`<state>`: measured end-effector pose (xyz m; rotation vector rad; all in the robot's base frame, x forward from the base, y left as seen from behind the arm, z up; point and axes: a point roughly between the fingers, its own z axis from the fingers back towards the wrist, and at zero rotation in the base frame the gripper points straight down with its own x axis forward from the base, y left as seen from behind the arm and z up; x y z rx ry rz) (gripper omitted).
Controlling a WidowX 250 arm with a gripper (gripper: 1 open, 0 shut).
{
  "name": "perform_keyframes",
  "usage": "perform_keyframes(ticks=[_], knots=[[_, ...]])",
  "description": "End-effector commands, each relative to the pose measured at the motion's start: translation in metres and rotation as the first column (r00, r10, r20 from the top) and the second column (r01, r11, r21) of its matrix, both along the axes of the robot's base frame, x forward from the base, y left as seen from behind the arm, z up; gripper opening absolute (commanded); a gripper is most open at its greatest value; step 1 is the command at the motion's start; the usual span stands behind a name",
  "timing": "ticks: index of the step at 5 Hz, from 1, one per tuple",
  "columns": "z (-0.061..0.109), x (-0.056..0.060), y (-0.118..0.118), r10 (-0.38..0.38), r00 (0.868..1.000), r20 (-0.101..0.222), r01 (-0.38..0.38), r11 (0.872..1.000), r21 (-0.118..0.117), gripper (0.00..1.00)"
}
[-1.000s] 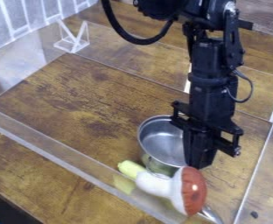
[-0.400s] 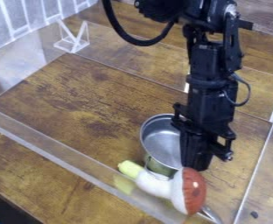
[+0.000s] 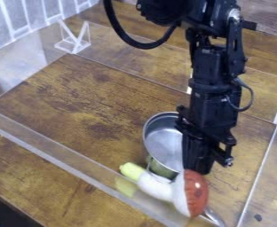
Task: Put the mushroom in the silver pot
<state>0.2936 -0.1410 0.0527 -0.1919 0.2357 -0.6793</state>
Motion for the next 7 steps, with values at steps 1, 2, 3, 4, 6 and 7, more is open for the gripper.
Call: perform_keyframes(ticks=[1,2,3,4,6,7], knots=[[0.012,0.002,0.001,-0.025,0.999,0.035,0.026,1.000,-0.012,0.00],[0.015,0.005,0.007,-0.015,0.999,0.036,0.015,1.000,-0.012,0.00],[0.009,0.011,0.009,0.028,0.999,0.038,-0.027,1.000,-0.011,0.00],[0.004,0.017,0.011,0.067,0.997,0.040,-0.067,0.998,-0.011,0.00],[-0.011,0.016,-0.004,0.046,0.998,0.045,-0.045,0.999,-0.018,0.00],[-0.009,0.013,-0.002,0.055,0.997,0.046,-0.054,0.998,-0.013,0.00]])
